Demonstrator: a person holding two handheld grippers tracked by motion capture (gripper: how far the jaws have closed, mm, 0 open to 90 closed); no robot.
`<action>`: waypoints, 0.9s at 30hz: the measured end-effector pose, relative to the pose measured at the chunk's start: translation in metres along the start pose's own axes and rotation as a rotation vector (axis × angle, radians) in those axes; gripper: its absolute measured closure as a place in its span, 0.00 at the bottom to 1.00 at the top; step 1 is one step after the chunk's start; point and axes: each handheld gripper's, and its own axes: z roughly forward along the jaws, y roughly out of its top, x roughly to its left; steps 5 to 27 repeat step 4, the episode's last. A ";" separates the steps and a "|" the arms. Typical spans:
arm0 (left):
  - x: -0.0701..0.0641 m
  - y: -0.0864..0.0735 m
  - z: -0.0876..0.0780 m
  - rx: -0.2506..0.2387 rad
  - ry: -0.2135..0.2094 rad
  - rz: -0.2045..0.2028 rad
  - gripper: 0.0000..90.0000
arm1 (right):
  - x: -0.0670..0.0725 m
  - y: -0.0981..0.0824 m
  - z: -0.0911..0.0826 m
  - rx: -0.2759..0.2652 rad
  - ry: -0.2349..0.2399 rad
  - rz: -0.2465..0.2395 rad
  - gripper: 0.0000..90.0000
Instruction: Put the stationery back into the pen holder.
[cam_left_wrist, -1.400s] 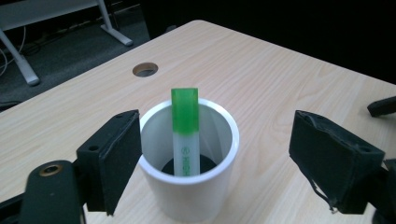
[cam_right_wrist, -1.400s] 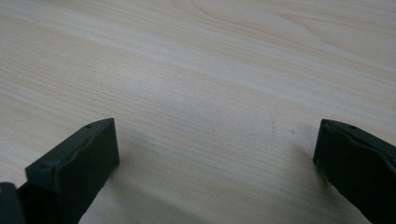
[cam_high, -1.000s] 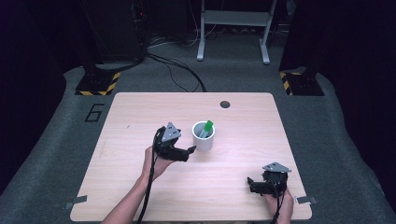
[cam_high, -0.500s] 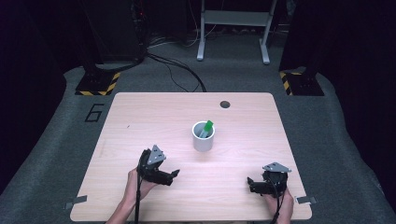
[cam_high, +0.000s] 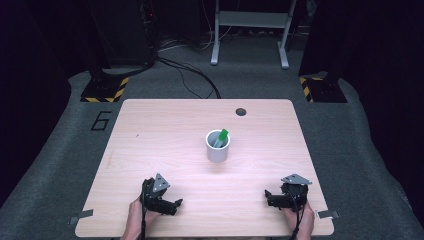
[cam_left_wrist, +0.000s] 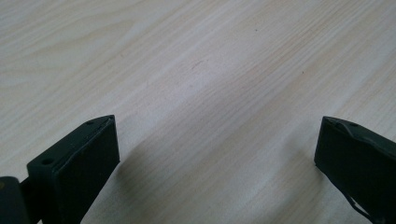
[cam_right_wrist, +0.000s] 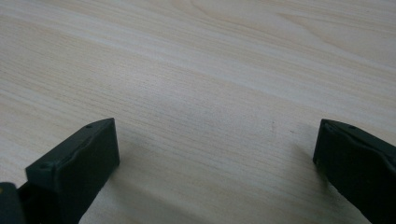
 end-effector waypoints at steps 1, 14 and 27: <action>0.000 -0.001 0.000 -0.003 -0.003 -0.002 0.00 | 0.000 0.000 0.000 0.000 0.000 -0.001 0.00; 0.002 -0.004 0.000 -0.021 -0.001 -0.018 0.00 | 0.000 0.000 0.000 0.000 0.000 -0.002 0.00; 0.002 -0.004 0.000 -0.021 -0.001 -0.018 0.00 | 0.000 0.000 0.000 0.000 0.000 -0.002 0.00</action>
